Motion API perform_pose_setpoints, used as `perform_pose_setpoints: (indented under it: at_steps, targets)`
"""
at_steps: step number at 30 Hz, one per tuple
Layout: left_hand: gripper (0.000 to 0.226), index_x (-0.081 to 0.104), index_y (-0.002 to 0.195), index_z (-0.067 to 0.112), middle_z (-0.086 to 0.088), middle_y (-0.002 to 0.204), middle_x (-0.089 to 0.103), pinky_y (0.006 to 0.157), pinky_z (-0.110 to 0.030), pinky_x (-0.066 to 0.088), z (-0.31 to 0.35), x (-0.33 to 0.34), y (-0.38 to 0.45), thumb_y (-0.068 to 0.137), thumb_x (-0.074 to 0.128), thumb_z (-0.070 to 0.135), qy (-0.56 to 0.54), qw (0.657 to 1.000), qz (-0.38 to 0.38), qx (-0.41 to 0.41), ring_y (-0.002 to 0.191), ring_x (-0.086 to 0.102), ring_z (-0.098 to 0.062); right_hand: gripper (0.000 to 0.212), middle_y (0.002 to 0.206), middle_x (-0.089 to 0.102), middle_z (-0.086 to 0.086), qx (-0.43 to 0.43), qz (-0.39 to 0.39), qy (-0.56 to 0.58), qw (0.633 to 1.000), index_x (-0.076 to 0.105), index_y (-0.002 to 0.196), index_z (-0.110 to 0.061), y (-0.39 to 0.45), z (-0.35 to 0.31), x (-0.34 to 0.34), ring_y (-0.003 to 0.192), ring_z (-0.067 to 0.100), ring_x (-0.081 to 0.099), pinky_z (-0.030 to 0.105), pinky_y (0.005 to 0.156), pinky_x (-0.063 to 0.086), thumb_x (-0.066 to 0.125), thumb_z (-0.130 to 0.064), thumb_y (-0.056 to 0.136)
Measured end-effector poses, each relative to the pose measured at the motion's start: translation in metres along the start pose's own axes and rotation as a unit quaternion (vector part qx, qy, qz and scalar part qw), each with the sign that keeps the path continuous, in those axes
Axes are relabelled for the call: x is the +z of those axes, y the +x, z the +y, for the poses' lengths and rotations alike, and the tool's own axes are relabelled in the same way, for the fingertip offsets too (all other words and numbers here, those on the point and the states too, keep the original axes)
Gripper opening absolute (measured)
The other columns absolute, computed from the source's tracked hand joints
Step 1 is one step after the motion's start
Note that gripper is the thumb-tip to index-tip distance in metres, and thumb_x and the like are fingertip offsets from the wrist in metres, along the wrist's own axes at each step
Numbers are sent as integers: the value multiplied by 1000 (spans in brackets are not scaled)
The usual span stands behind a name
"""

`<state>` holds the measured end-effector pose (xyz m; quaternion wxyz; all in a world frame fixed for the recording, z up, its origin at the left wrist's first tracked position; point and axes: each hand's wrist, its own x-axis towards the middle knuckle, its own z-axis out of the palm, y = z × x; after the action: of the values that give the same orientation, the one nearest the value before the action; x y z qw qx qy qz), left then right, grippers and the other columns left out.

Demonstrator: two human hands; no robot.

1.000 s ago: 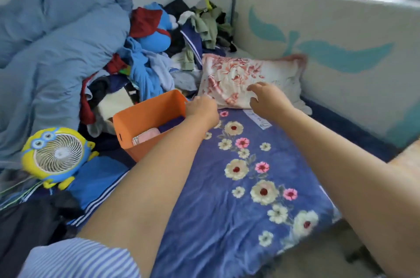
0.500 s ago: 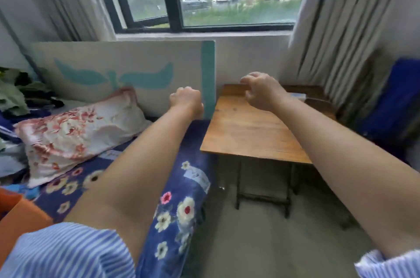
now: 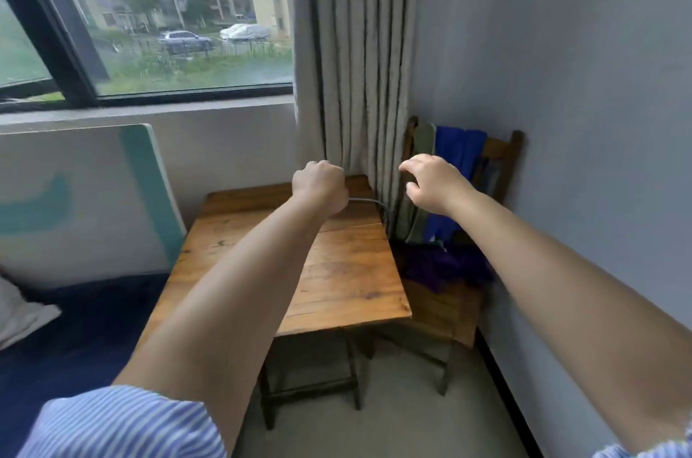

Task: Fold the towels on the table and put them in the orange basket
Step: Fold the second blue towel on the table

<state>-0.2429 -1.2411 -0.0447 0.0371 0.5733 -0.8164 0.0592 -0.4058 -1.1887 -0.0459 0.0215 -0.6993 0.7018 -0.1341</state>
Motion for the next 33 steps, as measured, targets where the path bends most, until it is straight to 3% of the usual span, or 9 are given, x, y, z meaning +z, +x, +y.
perform_pose_setpoints:
  at_steps: [15, 23, 29, 33]
  targets:
    - [26, 62, 107, 6, -12, 118, 56, 73, -31, 38, 97, 28, 246, 91, 42, 13, -61, 995, -19, 79, 112, 50, -28, 42, 141, 43, 11, 116, 17, 11, 993, 44, 133, -7, 164, 171, 9, 130, 26, 38, 35, 105, 36, 40, -10, 92]
    - [29, 61, 109, 5, -11, 107, 61, 65, -30, 42, 134, 57, 364, 91, 39, 9, -77, 989, -61, 110, 96, 58, -29, 41, 138, 46, 11, 166, 31, 14, 986, 45, 133, -6, 248, 243, 9, 127, 26, 43, 31, 103, 36, 40, -10, 92]
    - [29, 60, 112, 4, -11, 114, 60, 68, -30, 43, 168, 97, 429, 93, 39, 10, -87, 980, -126, 125, 102, 59, -28, 38, 137, 49, 11, 209, 0, 28, 978, 47, 131, -5, 294, 307, 33, 125, 25, 46, 28, 100, 37, 40, -12, 94]
    - [31, 56, 119, 4, -11, 124, 56, 83, -32, 44, 193, 123, 471, 96, 40, 19, -98, 975, -166, 108, 113, 54, -28, 33, 121, 60, 17, 251, -2, 33, 967, 56, 118, 0, 329, 349, 52, 111, 30, 55, 34, 91, 44, 44, -19, 94]
